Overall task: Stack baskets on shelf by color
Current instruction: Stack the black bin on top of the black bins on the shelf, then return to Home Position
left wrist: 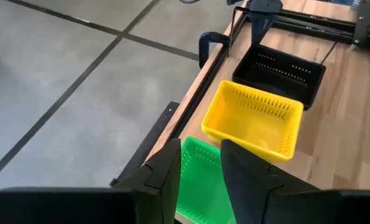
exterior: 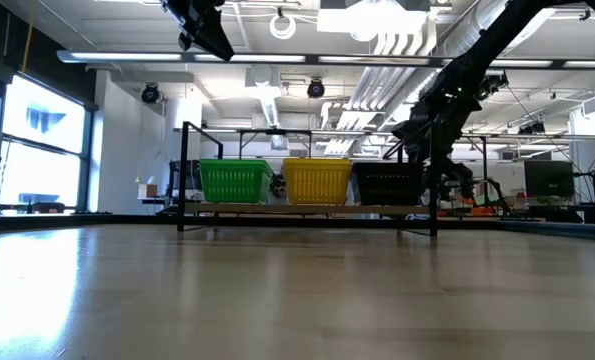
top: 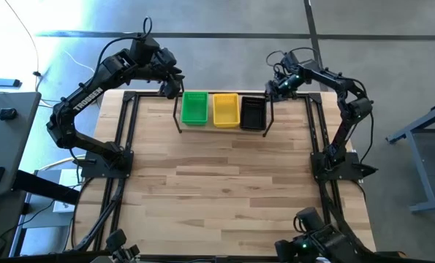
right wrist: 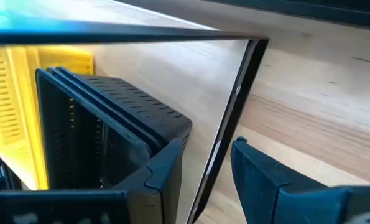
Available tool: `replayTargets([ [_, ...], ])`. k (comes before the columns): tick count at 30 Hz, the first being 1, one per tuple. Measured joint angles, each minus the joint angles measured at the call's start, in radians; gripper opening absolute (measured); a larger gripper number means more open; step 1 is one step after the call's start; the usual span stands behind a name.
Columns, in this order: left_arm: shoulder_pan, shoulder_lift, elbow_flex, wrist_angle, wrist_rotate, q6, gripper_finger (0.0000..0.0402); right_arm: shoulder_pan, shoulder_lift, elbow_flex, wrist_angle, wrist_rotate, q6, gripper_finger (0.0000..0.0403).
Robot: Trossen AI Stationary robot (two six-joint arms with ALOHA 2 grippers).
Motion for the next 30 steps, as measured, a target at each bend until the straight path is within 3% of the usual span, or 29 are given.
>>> replayTargets([
  [8, 0.0, 0.0, 0.0, -0.002, 0.0, 0.017, 0.0103, -0.003, -0.004, 0.0, 0.01, 0.059, 0.023, 0.0123],
  [12, 0.0, 0.0, 0.0, -0.009, 0.0, 0.016, 0.0103, -0.004, -0.034, 0.0, -0.003, 0.148, 0.028, 0.0123],
  [16, 0.0, 0.0, 0.0, -0.011, 0.008, -0.009, 0.0103, -0.006, -0.103, 0.0, -0.013, 0.269, 0.051, 0.0123],
  [25, 0.0, 0.0, -0.038, -0.01, 0.022, -0.012, 0.0103, 0.023, -0.268, 0.0, -0.015, 0.371, 0.095, 0.0123],
  [30, 0.0, 0.0, -0.088, -0.009, 0.122, -0.011, 0.0103, 0.088, -0.362, 0.0, -0.013, 0.424, 0.107, 0.0123],
])
